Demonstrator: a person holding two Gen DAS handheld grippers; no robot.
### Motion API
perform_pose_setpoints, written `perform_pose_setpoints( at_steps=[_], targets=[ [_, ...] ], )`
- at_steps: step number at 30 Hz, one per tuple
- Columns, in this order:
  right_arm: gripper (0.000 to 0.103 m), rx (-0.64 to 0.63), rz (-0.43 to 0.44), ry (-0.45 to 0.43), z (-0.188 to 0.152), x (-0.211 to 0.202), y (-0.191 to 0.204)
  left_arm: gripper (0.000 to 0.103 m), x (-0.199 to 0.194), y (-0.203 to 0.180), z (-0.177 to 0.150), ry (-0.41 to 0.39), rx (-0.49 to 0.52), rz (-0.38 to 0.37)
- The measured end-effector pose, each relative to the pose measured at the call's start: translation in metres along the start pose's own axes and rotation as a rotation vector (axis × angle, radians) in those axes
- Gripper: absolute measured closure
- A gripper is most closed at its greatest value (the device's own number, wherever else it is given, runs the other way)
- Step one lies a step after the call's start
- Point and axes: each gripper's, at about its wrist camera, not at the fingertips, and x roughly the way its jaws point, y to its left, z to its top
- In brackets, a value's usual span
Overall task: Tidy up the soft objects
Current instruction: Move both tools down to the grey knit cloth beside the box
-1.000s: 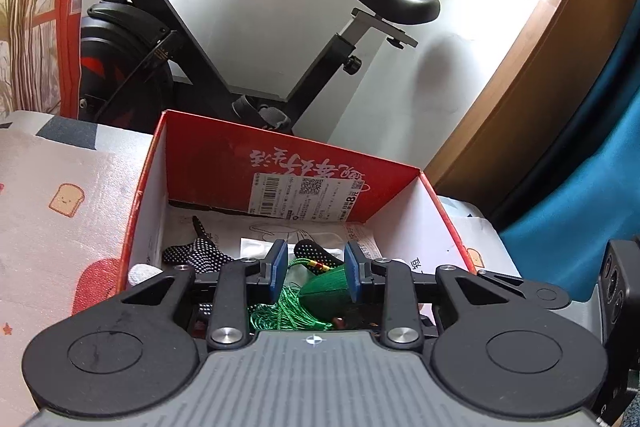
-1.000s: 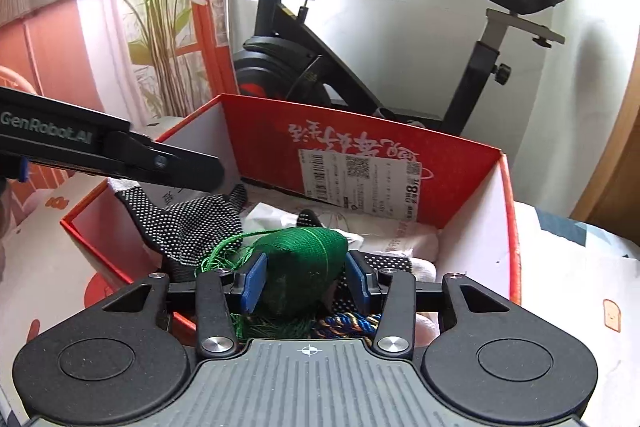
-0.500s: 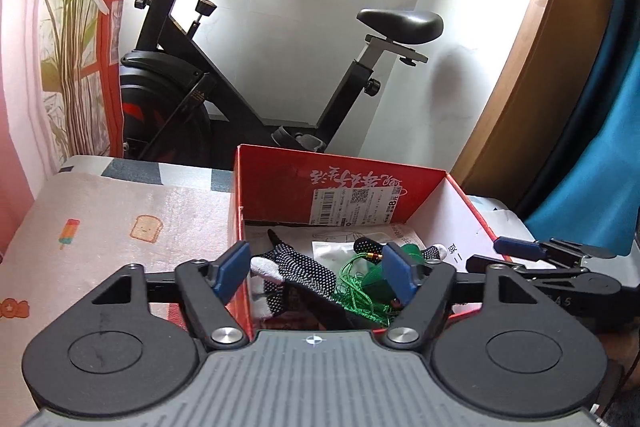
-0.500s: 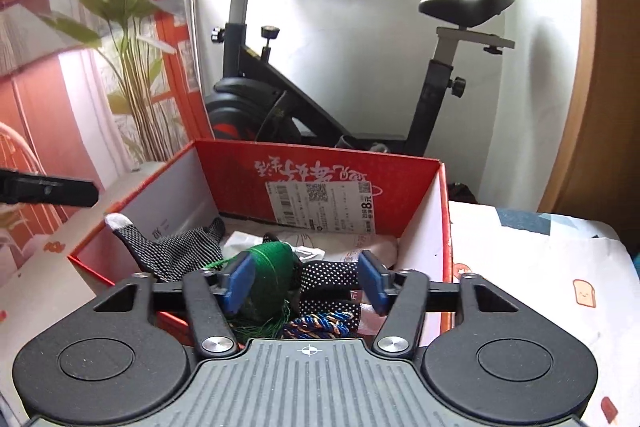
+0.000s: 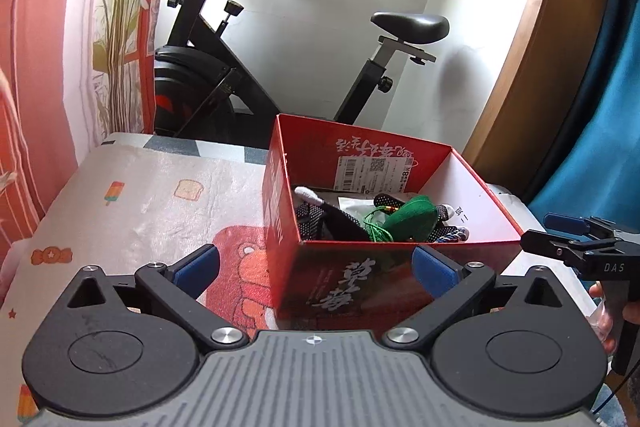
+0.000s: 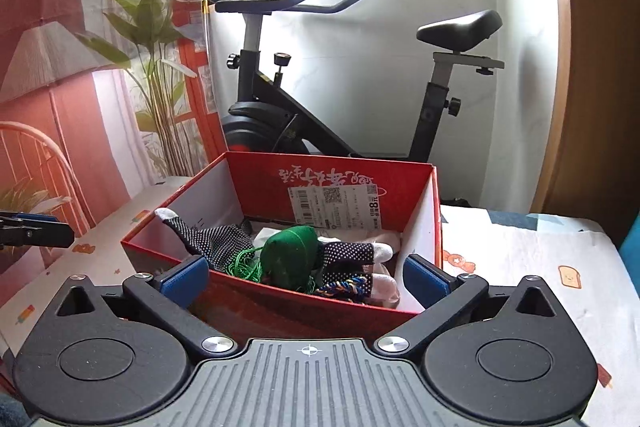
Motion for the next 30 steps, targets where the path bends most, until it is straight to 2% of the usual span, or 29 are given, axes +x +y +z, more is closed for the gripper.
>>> perform_pose_setpoints(
  at_steps=[7, 16, 30],
  targets=[
    [0.000, 0.020, -0.001, 0.060, -0.030, -0.012, 0.006, 0.000, -0.010, 0.007, -0.030, 0.015, -0.032, 0.031],
    [0.000, 0.039, -0.013, 0.218, -0.086, -0.014, 0.013, 0.000, -0.005, 0.010, -0.077, 0.081, -0.055, 0.058],
    [0.000, 0.046, 0.018, 0.410, -0.143, -0.016, 0.020, 0.000, 0.017, 0.002, -0.119, 0.158, -0.042, 0.087]
  ],
)
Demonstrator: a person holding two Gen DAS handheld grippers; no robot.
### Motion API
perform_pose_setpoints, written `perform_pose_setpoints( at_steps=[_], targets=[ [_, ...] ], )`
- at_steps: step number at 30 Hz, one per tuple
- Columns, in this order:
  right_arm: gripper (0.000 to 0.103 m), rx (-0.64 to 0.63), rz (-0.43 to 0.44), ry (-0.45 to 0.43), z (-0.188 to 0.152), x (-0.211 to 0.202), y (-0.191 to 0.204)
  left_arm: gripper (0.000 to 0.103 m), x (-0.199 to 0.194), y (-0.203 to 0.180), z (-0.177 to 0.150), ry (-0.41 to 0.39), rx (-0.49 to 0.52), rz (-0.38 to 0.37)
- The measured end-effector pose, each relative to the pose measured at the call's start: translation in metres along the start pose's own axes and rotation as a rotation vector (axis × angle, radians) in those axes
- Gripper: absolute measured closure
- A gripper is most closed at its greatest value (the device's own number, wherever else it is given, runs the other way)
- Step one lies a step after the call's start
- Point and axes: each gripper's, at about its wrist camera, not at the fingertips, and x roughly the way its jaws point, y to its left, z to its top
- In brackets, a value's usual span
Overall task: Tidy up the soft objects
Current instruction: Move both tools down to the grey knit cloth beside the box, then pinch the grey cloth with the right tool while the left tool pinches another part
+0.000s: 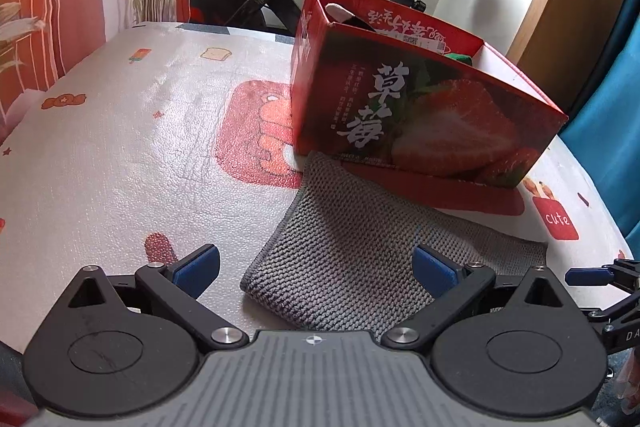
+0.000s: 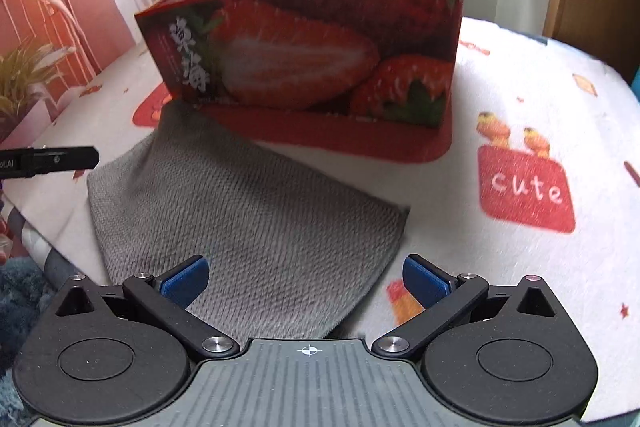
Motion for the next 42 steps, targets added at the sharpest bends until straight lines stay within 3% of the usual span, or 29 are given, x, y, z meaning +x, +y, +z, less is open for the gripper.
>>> perform_pose_setpoints(
  at_steps=[8, 17, 26, 31, 42],
  targets=[
    [0.007, -0.086, -0.030, 0.069, -0.010, 0.014, 0.012, 0.000, 0.005, -0.001, -0.012, 0.004, -0.025, 0.023],
    [0.018, -0.162, -0.044, 0.035, -0.010, 0.015, 0.016, 0.000, 0.004, 0.002, -0.017, 0.001, -0.052, 0.028],
    [0.039, -0.150, -0.048, -0.008, -0.009, 0.013, 0.009, 0.000, 0.009, -0.001, -0.019, 0.018, -0.045, 0.013],
    [0.058, -0.154, -0.044, -0.027, -0.007, 0.014, 0.007, 0.001, 0.014, -0.004, -0.020, 0.037, -0.051, -0.003],
    [0.075, -0.166, -0.032, -0.047, -0.004, 0.020, 0.009, 0.006, 0.022, -0.011, -0.019, 0.057, -0.044, -0.023]
  ],
)
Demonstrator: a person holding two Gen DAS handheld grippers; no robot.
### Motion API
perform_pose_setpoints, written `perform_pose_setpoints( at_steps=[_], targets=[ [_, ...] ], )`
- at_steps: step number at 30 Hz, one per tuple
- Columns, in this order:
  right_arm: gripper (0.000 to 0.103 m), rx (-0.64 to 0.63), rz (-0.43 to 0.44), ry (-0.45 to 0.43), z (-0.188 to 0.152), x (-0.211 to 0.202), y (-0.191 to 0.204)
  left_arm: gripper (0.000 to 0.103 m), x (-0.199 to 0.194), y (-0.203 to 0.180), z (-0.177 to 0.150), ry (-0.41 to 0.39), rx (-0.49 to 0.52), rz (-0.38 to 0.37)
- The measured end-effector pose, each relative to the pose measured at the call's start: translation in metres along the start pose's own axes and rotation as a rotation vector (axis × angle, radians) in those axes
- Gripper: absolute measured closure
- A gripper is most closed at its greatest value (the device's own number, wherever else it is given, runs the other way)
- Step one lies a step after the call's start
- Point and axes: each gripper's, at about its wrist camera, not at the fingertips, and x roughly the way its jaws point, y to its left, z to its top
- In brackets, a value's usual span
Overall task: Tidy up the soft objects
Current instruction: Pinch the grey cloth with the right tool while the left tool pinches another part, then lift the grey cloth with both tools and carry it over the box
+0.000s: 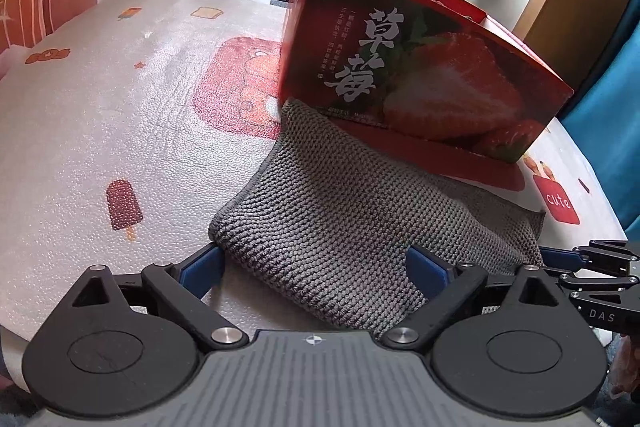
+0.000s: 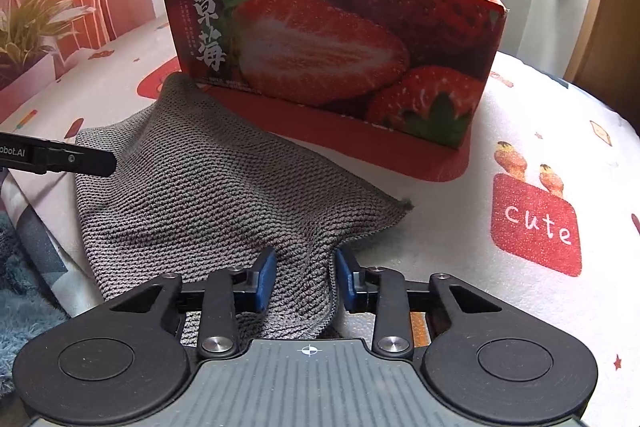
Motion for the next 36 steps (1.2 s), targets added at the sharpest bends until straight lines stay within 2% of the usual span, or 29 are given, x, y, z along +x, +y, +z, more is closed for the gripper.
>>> perform_pose_setpoints(
  at_steps=[4, 5, 7, 9, 10, 12, 15, 19, 27, 32, 36],
  targets=[
    [0.080, -0.002, 0.005, -0.005, 0.001, 0.002, -0.001, 0.013, 0.001, 0.001, 0.004, -0.004, -0.011, -0.004],
    [0.081, -0.001, 0.005, -0.007, 0.001, 0.003, -0.001, 0.017, 0.001, 0.002, 0.005, -0.006, -0.021, -0.004],
    [0.082, -0.001, 0.006, -0.009, 0.001, 0.003, -0.001, 0.030, 0.001, 0.005, 0.007, -0.015, -0.038, -0.004],
    [0.083, 0.003, 0.009, -0.010, 0.001, 0.004, -0.002, 0.078, 0.003, 0.006, 0.010, -0.004, -0.036, -0.002],
    [0.084, 0.004, 0.009, -0.010, 0.001, 0.004, -0.002, 0.086, 0.005, 0.008, 0.010, 0.005, -0.049, -0.012],
    [0.089, 0.010, 0.013, -0.010, 0.002, 0.004, -0.003, 0.093, 0.006, 0.008, 0.009, 0.007, -0.061, -0.039],
    [0.097, 0.019, 0.024, -0.005, 0.006, 0.005, -0.005, 0.095, -0.001, 0.004, 0.013, -0.027, -0.042, -0.048],
    [0.098, 0.008, 0.017, -0.035, 0.020, -0.003, -0.008, 0.095, -0.028, 0.004, 0.034, -0.122, -0.057, -0.073],
    [0.098, -0.079, -0.007, -0.281, 0.087, -0.072, -0.013, 0.095, -0.096, -0.024, 0.096, -0.347, 0.012, -0.122],
    [0.098, -0.119, -0.041, -0.400, 0.123, -0.108, -0.020, 0.095, -0.119, -0.048, 0.122, -0.428, 0.063, -0.129],
    [0.098, -0.144, -0.066, -0.463, 0.149, -0.124, -0.027, 0.095, -0.128, -0.057, 0.137, -0.467, 0.066, -0.144]
  ],
)
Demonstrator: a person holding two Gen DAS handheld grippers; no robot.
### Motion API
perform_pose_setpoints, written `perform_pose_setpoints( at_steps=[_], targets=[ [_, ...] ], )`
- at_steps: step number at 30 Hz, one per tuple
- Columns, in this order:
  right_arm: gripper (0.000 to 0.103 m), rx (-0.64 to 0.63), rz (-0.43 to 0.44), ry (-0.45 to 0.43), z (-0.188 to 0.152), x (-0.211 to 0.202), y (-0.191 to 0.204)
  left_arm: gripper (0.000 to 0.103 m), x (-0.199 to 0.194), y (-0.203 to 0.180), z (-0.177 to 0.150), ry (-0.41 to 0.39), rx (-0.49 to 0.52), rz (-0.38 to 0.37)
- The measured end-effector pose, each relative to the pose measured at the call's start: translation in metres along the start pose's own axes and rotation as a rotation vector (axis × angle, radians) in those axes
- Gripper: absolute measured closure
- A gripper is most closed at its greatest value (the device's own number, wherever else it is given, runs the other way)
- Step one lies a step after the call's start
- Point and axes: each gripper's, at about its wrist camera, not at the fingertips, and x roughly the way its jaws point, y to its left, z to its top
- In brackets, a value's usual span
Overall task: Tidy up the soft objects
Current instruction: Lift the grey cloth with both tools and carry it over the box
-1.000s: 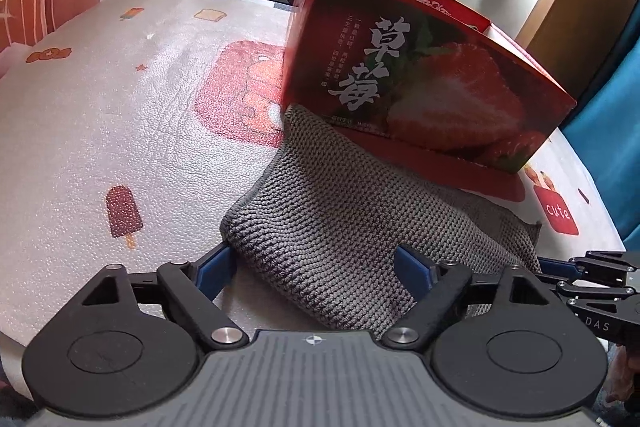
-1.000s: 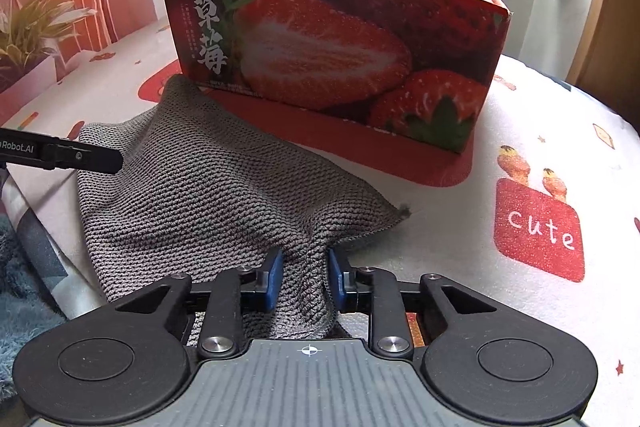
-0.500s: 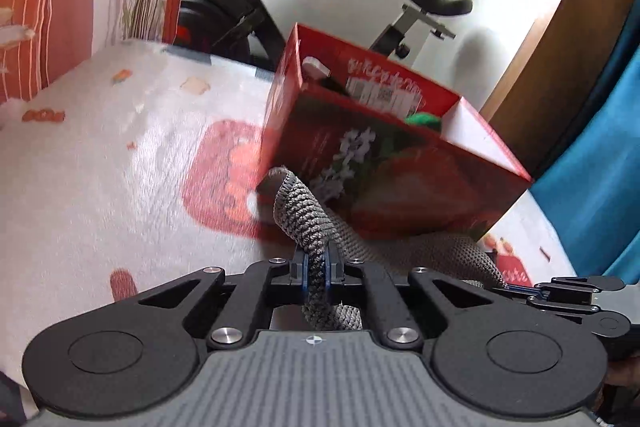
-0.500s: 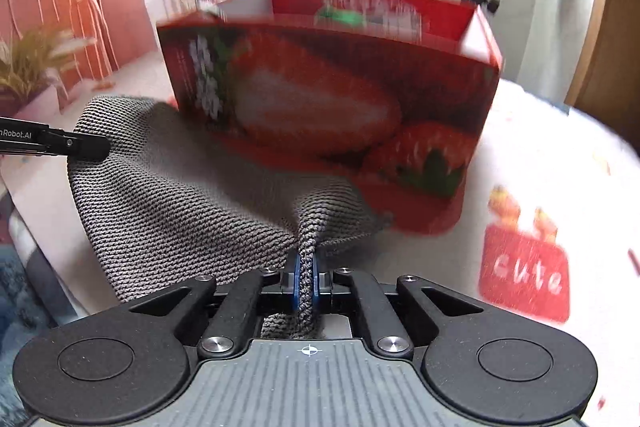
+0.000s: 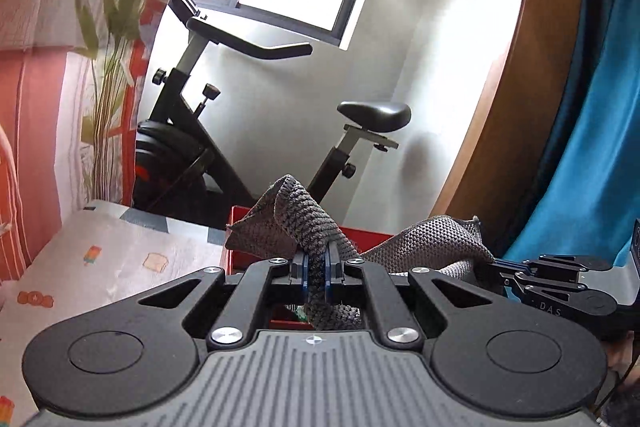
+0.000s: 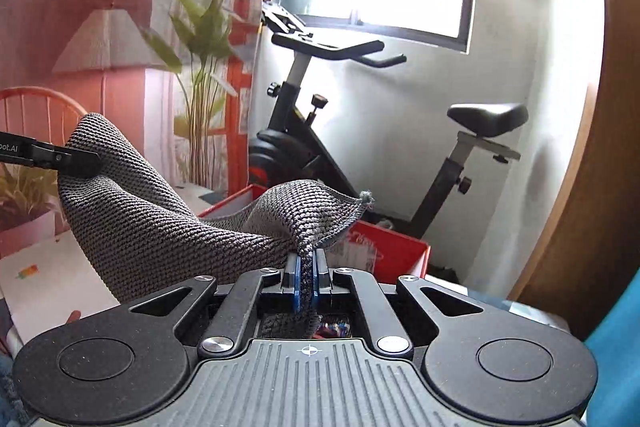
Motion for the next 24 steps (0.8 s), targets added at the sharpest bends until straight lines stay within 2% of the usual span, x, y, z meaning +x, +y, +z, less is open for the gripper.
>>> perform_pose_setpoints(
  at_steps=[6, 13, 19, 24],
  targets=[
    [0.098, -0.066, -0.049, -0.059, 0.033, 0.009, -0.007, 0.095, 0.018, -0.005, 0.020, -0.025, 0.012, 0.006],
    [0.098, -0.108, -0.136, -0.111, 0.059, 0.044, -0.022, 0.095, 0.056, -0.008, 0.045, -0.054, 0.029, 0.028],
    [0.098, -0.103, -0.176, -0.145, 0.077, 0.067, -0.043, 0.095, 0.075, -0.004, 0.065, -0.079, 0.007, 0.028],
    [0.098, -0.112, -0.201, -0.210, 0.098, 0.070, -0.056, 0.095, 0.084, -0.009, 0.080, -0.123, 0.024, 0.021]
  ],
)
